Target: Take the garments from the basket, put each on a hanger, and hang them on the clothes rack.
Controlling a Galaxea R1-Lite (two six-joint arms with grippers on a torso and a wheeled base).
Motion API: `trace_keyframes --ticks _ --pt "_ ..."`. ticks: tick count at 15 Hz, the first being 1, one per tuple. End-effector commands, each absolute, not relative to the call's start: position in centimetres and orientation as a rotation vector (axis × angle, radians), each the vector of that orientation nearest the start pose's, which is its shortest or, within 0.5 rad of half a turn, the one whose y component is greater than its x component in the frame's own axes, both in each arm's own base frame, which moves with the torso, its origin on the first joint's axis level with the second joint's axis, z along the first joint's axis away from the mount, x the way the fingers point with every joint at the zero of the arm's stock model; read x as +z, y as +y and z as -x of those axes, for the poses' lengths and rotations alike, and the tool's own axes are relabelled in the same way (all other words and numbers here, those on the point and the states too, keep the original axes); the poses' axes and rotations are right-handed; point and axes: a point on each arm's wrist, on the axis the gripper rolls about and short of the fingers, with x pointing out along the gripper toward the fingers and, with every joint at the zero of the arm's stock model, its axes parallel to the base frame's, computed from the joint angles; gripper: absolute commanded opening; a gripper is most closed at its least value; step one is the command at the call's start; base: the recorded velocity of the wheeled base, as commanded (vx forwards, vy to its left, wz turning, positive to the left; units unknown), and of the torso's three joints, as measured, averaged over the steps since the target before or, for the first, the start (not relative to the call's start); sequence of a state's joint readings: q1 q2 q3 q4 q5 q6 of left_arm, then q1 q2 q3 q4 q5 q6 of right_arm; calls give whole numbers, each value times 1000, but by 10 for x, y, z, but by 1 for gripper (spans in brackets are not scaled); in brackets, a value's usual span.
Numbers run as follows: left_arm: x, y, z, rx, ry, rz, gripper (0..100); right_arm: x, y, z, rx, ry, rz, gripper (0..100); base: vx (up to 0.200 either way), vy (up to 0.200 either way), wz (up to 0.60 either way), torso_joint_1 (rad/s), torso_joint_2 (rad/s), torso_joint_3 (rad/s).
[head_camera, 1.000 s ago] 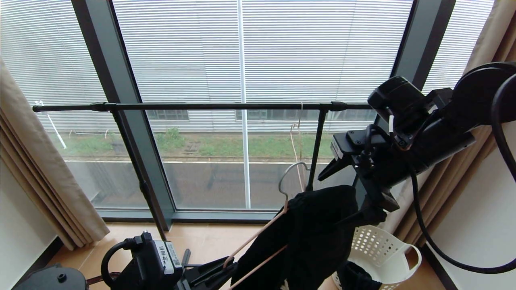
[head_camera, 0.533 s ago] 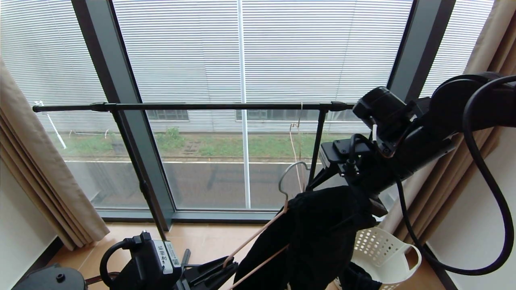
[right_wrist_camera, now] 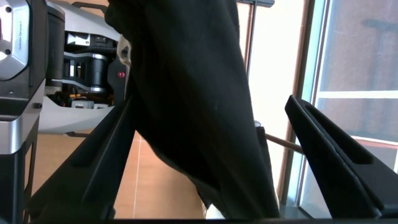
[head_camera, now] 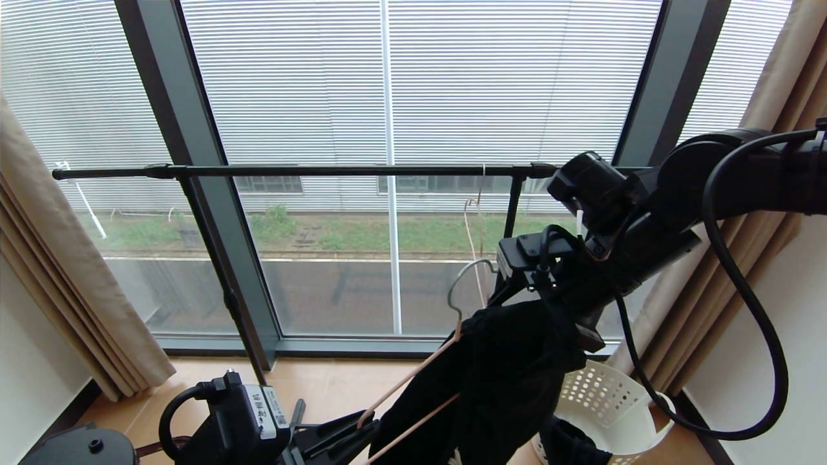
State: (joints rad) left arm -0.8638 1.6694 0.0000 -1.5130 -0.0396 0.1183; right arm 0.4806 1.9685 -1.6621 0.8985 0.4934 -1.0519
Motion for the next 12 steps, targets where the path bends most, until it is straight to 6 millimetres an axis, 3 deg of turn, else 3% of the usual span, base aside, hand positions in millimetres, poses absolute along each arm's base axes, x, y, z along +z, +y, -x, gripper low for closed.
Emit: trace_keyframes --ticks 1,2,3,12 --pt "101 -144 -122 -910 94 -174 0 202 171 -298 1423 676 833 100 0 0 0 0 0 0" --pt "101 -144 -122 -910 94 -174 0 202 171 -298 1421 674 833 100 0 0 0 0 0 0" --pt "101 -144 -122 -910 94 -174 0 201 171 -299 1421 679 829 0 0 0 0 0 0 0" --pt "102 -144 -122 -907 93 -172 0 201 172 -297 1429 685 832 0 0 0 0 0 0 0"
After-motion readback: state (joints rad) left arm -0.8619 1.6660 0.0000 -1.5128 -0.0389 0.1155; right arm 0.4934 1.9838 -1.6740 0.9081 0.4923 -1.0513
